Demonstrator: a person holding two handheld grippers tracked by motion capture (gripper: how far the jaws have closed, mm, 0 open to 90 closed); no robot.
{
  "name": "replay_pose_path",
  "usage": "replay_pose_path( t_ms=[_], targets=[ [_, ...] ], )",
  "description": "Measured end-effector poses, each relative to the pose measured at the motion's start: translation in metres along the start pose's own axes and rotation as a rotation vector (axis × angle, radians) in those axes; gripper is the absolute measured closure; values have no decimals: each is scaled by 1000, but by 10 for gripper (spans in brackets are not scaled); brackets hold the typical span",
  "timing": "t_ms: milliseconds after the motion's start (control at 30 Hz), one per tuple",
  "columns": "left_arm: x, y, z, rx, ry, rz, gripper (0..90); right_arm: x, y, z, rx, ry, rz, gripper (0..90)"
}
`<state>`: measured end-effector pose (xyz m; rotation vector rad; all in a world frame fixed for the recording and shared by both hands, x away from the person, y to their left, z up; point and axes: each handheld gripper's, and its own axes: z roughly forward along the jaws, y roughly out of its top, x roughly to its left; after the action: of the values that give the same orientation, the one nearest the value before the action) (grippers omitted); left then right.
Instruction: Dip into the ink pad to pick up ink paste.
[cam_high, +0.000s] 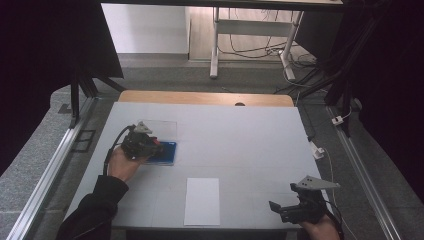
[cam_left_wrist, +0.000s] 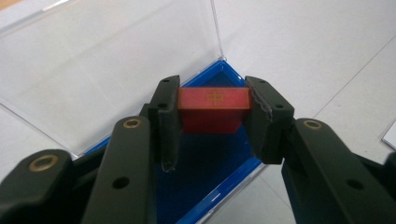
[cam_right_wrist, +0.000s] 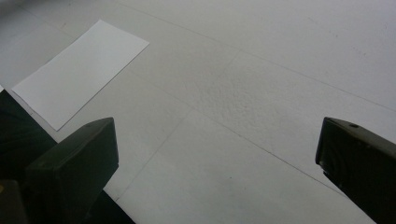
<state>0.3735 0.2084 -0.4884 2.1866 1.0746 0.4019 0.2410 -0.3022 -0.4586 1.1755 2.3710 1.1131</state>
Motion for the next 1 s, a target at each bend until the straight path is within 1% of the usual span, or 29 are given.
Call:
replay_pose_path(
  t_ms=[133,267,433,467,633,900,1000],
  targets=[
    [-2,-1,3,18,16,2,579,0,0,0,4,-1,-3,0],
    [-2,-2,7,30,12,3,579,1,0,0,5,-1,-4,0],
    [-2,-4,12,55,23,9,579,0,0,0,7,0,-3,0],
    [-2,-5,13,61,24,6,579,0,0,0,7,0,-4,0],
    [1,-6,12,60,9,-36,579,1,0,0,8,4,-6,0],
    [1,-7,13,59,3,-74,580,1,0,1,8,4,-6,0],
    [0,-8,13,53,13,-74,581,1,0,1,11,5,-5,0]
  ],
)
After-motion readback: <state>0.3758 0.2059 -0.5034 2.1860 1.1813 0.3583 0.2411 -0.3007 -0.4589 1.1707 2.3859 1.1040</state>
